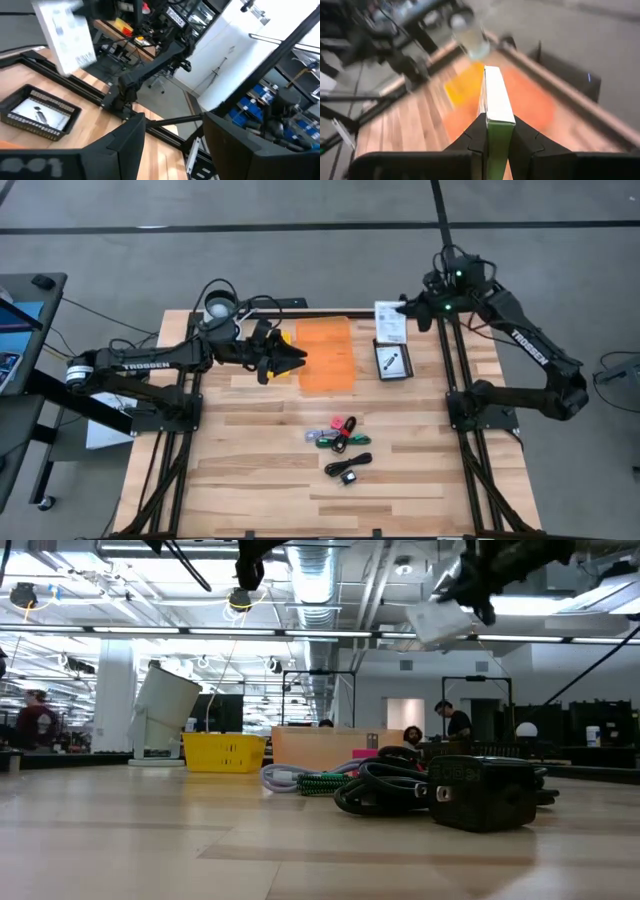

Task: Pick and place items into bin
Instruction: Put the white card reader box into the black bin

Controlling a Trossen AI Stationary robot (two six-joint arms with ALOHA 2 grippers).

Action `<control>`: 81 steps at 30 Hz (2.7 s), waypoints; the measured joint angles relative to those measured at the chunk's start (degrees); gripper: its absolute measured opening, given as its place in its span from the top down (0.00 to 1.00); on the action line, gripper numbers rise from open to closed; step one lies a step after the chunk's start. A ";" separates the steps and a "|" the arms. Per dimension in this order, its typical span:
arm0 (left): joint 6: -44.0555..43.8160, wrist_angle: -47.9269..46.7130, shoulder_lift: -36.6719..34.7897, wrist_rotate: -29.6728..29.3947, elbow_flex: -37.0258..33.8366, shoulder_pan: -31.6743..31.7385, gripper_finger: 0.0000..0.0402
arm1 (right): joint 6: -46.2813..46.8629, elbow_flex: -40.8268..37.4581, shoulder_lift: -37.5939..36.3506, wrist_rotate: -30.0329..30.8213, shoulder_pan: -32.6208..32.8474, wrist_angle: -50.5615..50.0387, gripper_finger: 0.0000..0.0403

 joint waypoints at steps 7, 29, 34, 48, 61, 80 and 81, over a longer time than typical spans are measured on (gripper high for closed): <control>-0.33 -0.04 0.02 -0.69 0.00 -0.20 0.53 | -0.23 0.00 4.21 -0.05 -2.15 -10.68 0.91; -0.46 -0.13 0.06 -0.86 -0.04 -1.73 0.53 | 6.33 0.00 17.21 6.21 -1.87 -19.36 0.91; -0.46 -0.15 0.07 -0.86 -0.07 -1.71 0.53 | 7.77 0.00 19.57 7.19 -1.65 -19.15 0.89; 0.03 -0.15 0.07 -0.55 -0.07 -1.71 0.53 | 10.78 0.00 24.25 9.81 0.49 -18.72 0.89; 0.17 -0.66 0.07 -0.55 -0.09 -1.71 0.53 | 13.12 -0.02 24.30 12.26 2.00 -16.71 0.88; 0.24 -1.92 0.07 -0.56 -0.09 -1.71 0.53 | 13.69 -0.02 24.26 12.59 2.02 -16.60 0.84; 0.23 -1.90 0.07 -0.55 -0.09 -1.71 0.53 | 13.69 -0.02 24.26 12.59 2.02 -16.58 0.84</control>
